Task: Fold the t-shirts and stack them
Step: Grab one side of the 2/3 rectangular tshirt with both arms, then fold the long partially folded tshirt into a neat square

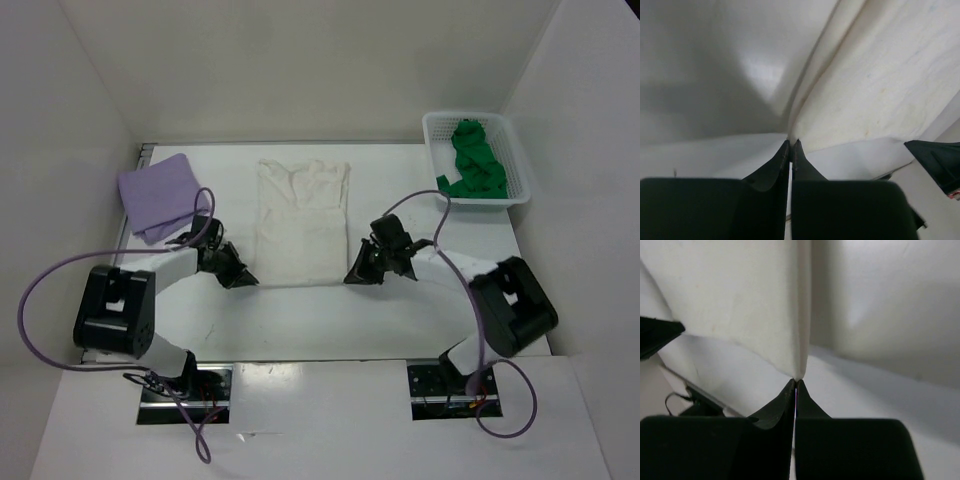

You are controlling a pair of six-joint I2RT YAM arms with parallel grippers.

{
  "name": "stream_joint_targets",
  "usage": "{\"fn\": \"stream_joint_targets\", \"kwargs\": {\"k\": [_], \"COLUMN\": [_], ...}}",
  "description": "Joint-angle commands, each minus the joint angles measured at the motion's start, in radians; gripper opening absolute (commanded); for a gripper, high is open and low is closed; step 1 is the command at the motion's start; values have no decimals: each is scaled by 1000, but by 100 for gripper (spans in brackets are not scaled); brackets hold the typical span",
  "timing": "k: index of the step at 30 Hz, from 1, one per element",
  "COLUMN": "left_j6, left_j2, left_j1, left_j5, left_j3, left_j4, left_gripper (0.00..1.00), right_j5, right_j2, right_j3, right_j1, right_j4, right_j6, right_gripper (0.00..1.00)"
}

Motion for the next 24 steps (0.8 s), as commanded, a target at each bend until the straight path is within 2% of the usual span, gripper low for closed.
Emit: {"fn": "stream_joint_targets", "kwargs": {"k": [1,2,5,6,8,10,13,15,16,18,19,22,23,24], "left_j6": [68,68,68,68,59,30,21,56,56,76,76,102,113,113], "left_j2": [-145,-189,-497,-560,-631,-642,-560,-422,-321,-215,-160,159,212,262], "left_j1": [-34,-46,-46,-46,-70,-80,-80,-66,-57,-41,-41,-32,-32,-32], "left_j5": [47,81,112,112,95,95,31,12,-5,-17,-37,-58,-81,-100], "left_j3": [-91,-111,-139,-125,-75,21,204,295,336,447,484,657,694,726], "left_j4": [-168,-204,-382,-479,-570,-592,-525,-448,-422,-336,-307,-269,-269,-269], "left_gripper": [0,0,0,0,0,0,0,0,0,0,0,0,0,0], "right_j5": [54,54,54,54,54,54,8,-37,-38,-77,-88,-39,-53,-41], "right_j2": [-194,-241,-468,-587,-674,-684,-554,-475,-384,-275,-219,0,122,170], "right_j3": [-103,-127,-174,-183,-160,-93,35,139,173,275,309,449,524,553], "right_j1": [95,149,210,220,220,159,30,-77,-108,-194,-208,-245,-245,-245], "right_j4": [-106,-133,-241,-274,-334,-381,-379,-335,-321,-278,-260,-224,-224,-224], "right_j6": [84,142,251,268,279,237,94,-1,-30,-93,-106,-145,-146,-158], "right_gripper": [0,0,0,0,0,0,0,0,0,0,0,0,0,0]}}
